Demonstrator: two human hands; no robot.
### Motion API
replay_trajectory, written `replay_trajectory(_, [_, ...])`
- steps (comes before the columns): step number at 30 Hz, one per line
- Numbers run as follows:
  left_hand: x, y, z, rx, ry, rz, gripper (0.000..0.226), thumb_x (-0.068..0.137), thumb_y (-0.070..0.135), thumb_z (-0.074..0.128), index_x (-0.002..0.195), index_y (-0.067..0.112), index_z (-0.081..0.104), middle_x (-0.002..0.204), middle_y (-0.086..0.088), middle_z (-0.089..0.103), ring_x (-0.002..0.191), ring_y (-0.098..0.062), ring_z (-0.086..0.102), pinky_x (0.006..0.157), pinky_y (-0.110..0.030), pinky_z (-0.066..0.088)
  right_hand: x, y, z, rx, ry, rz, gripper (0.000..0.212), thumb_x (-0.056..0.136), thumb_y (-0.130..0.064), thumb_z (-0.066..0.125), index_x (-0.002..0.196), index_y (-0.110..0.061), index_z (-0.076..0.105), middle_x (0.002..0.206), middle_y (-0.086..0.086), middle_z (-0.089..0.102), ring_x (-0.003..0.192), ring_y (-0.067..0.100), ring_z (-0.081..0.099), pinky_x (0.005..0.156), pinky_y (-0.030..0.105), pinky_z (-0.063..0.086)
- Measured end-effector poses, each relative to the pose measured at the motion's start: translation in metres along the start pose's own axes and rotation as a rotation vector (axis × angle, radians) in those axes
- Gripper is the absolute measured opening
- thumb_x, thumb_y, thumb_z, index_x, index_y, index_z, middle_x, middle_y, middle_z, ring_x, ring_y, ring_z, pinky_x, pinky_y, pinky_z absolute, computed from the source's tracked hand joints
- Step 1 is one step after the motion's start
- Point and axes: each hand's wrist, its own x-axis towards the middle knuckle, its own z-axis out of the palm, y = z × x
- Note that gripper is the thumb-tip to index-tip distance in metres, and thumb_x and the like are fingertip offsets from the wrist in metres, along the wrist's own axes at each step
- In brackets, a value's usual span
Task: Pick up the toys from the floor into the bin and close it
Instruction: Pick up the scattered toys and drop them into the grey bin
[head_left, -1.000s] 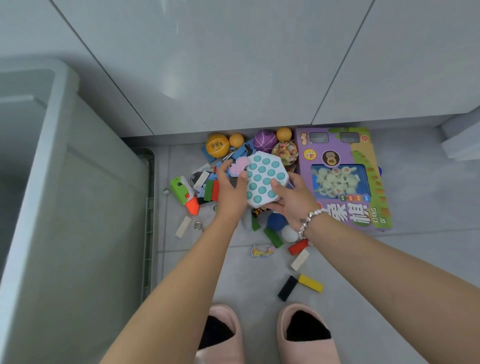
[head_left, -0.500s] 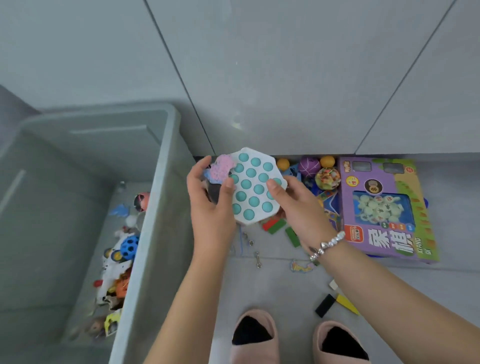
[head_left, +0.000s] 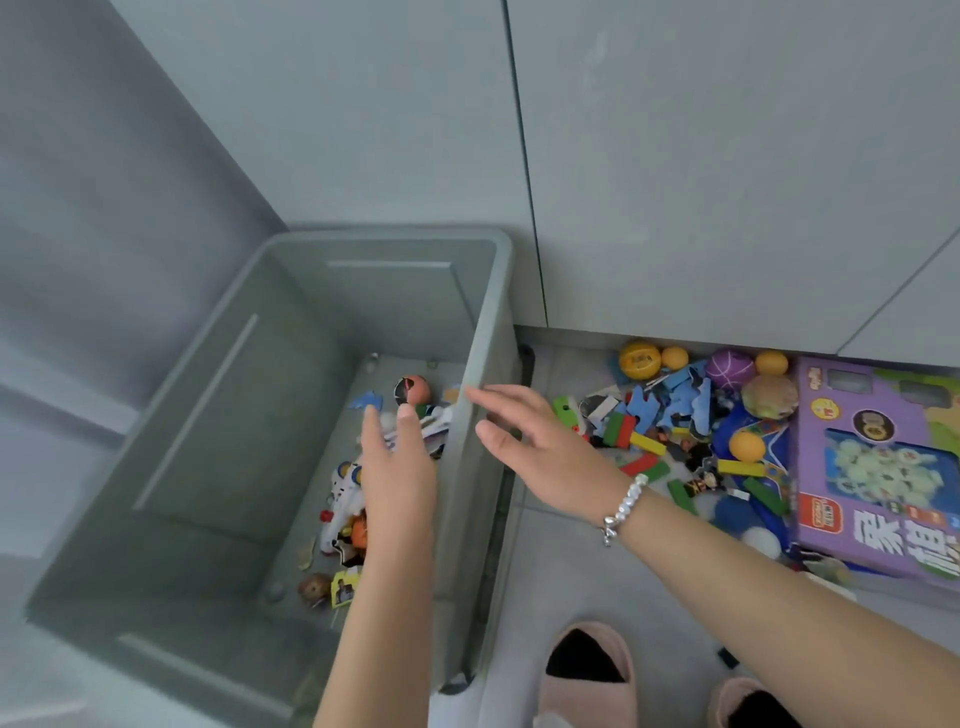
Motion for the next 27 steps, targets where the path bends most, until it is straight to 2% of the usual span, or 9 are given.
replay_trajectory(6, [-0.015,-0.004,0.007,0.119,-0.055,0.307,0.036,0.098,0.032,0.04,0.132,0.026,0.05,0.134,0.013,0.051,0.125,-0.005,0.045,0.1,-0.023,0.035,-0.002,0.015,-0.003,0.031,0.017,-0.004,0.041,0.097,-0.036,0.036,0.138,-0.039,0.035,0.13,-0.021,0.032,0.119,-0.012,0.031,0.094,0.002,0.028])
replay_trajectory(10, [-0.031,-0.005,0.036,0.173,-0.03,0.519,0.03,0.097,0.025,0.044,0.126,0.024,0.053,0.131,0.011,0.051,0.127,0.002,0.038,0.109,-0.033,0.033,-0.014,0.038,-0.018,0.066,0.155,0.072,0.039,0.096,-0.038,0.037,0.135,-0.036,0.042,0.13,-0.014,0.041,0.119,0.003,0.045,0.103,0.032,0.043])
replay_trajectory(12, [-0.037,-0.007,0.056,0.219,-0.042,0.628,0.029,0.097,0.024,0.044,0.123,0.024,0.055,0.13,0.012,0.053,0.126,0.019,0.027,0.116,-0.039,0.02,-0.022,0.053,-0.032,0.072,0.246,0.129,0.036,0.096,-0.037,0.038,0.132,-0.034,0.046,0.127,-0.012,0.044,0.118,0.006,0.048,0.101,0.036,0.045])
replay_trajectory(13, [-0.037,-0.01,0.068,0.231,-0.063,0.666,0.03,0.095,0.025,0.043,0.122,0.023,0.056,0.129,0.011,0.054,0.125,0.019,0.028,0.116,-0.039,0.018,-0.027,0.063,-0.039,0.06,0.29,0.158,0.036,0.096,-0.037,0.038,0.131,-0.032,0.048,0.127,-0.011,0.046,0.116,0.007,0.049,0.099,0.035,0.046])
replay_trajectory(16, [-0.034,-0.02,0.106,0.193,-0.2,0.632,0.034,0.092,0.026,0.042,0.121,0.018,0.057,0.124,0.007,0.054,0.121,-0.006,0.046,0.108,-0.037,0.032,-0.038,0.097,-0.059,-0.021,0.396,0.251,0.036,0.097,-0.034,0.039,0.131,-0.025,0.049,0.125,-0.006,0.049,0.101,0.002,0.051,0.083,0.007,0.042])
replay_trajectory(18, [-0.028,-0.032,0.133,0.235,-0.296,0.57,0.029,0.095,0.02,0.044,0.121,0.016,0.056,0.118,0.007,0.051,0.111,-0.007,0.047,0.1,-0.028,0.036,-0.042,0.121,-0.07,-0.072,0.441,0.312,0.035,0.097,-0.03,0.04,0.13,-0.021,0.05,0.123,-0.005,0.05,0.097,0.0,0.049,0.073,0.001,0.037])
replay_trajectory(20, [-0.02,-0.05,0.16,0.293,-0.371,0.483,0.027,0.097,0.018,0.044,0.122,0.017,0.056,0.119,0.005,0.049,0.108,-0.005,0.046,0.095,-0.023,0.037,-0.047,0.147,-0.08,-0.138,0.481,0.372,0.034,0.097,-0.028,0.043,0.128,-0.018,0.053,0.125,-0.001,0.052,0.104,0.004,0.048,0.081,0.011,0.037])
replay_trajectory(23, [-0.001,-0.082,0.189,0.41,-0.443,0.374,0.031,0.097,0.024,0.044,0.126,0.016,0.052,0.129,-0.002,0.048,0.117,-0.015,0.048,0.099,-0.03,0.04,-0.055,0.185,-0.094,-0.348,0.574,0.475,0.034,0.093,-0.029,0.048,0.124,-0.016,0.057,0.125,0.005,0.056,0.113,0.019,0.05,0.095,0.031,0.037])
replay_trajectory(27, [0.01,-0.123,0.215,0.529,-0.553,0.354,0.032,0.095,0.029,0.049,0.123,0.014,0.055,0.125,-0.006,0.051,0.119,-0.022,0.046,0.101,-0.038,0.039,-0.074,0.224,-0.111,-0.533,0.703,0.701,0.041,0.088,-0.033,0.056,0.126,-0.018,0.054,0.126,0.011,0.051,0.116,0.032,0.044,0.093,0.034,0.031])
